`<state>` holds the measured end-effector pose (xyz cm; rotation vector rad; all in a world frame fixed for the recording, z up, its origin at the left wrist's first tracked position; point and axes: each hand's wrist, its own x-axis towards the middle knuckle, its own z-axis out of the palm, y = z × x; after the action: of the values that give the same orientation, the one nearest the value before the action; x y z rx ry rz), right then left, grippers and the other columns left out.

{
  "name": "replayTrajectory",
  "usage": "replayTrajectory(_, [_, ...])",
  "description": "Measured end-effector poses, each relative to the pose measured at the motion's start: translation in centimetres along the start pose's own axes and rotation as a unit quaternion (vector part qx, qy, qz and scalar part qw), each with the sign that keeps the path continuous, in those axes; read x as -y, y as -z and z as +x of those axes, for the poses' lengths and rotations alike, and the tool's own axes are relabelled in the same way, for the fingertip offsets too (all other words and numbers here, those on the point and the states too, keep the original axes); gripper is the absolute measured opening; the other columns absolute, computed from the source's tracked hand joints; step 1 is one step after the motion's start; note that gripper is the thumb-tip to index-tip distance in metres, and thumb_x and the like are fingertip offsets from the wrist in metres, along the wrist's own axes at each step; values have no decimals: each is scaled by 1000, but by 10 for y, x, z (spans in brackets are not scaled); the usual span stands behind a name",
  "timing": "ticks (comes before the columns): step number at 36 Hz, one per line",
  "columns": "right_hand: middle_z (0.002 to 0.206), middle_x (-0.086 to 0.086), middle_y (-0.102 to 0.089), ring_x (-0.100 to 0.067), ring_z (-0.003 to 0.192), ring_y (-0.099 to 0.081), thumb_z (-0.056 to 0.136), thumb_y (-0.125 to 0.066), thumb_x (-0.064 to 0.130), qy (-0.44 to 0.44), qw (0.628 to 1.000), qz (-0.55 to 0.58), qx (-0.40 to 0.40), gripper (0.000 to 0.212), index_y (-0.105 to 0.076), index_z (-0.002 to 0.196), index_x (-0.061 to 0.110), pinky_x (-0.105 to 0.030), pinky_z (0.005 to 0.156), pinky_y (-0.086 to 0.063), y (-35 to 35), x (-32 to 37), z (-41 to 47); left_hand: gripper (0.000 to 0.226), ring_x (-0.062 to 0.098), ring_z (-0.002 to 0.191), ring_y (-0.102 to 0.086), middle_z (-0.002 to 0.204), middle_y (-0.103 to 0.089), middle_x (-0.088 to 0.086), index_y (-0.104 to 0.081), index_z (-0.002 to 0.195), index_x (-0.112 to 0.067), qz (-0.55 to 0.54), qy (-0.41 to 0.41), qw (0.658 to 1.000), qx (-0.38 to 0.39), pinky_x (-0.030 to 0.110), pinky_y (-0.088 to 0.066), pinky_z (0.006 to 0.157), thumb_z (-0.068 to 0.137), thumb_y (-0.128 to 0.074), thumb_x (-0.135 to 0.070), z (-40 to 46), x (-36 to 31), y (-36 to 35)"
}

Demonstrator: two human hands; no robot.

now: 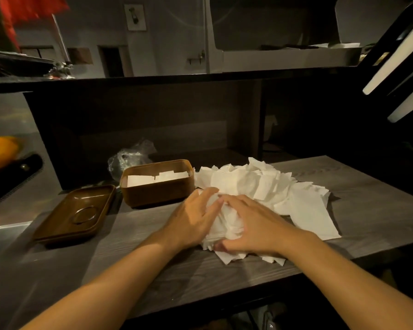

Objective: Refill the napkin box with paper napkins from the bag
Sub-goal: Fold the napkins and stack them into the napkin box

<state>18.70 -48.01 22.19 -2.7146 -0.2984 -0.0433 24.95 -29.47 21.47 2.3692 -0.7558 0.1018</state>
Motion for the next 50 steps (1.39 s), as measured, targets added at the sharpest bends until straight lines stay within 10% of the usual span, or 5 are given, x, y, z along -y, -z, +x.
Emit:
replayTrajectory(8, [139,26,-38,-1,127,-41,60,-83,71,84,995,58,1,101,-29,143,55,-31,110,-39,-15,30,24,23,9,96,-46,102,-46,-9,-54,93,-29,152,31,982,-104,34,-45,89,102,-41,-46,-25,20,30])
replayTrajectory(23, [132,16,-41,-5,118,-41,74,-71,71,201,972,-52,-106,77,-53,140,35,-31,103,-45,-25,72,78,12,9,87,-51,98,-49,-10,-54,105,-22,177,73,943,-271,15,-33,68,94,-60,-23,-55,77,66])
replayTrajectory(27, [116,26,-47,-1,106,-52,60,-89,58,129,988,66,49,76,-57,127,43,-25,93,-51,-1,77,86,20,8,93,-55,101,-54,-13,-57,104,-26,86,24,952,-293,21,-50,80,94,-59,-10,-39,69,72])
replayTrajectory(32, [111,13,-67,-7,103,-65,71,-89,41,135,971,159,117,47,-67,113,35,-27,89,-59,17,73,103,14,12,84,-66,86,-66,-6,-60,100,-27,-38,40,975,-217,43,-59,80,100,-50,-17,-14,48,84])
replayTrajectory(50, [107,22,-55,1,100,-57,76,-83,51,140,985,64,73,31,-61,95,38,-29,93,-55,5,66,95,36,2,95,-60,96,-63,-13,-58,112,-30,-46,48,989,-129,18,-49,83,97,-48,1,-15,69,71])
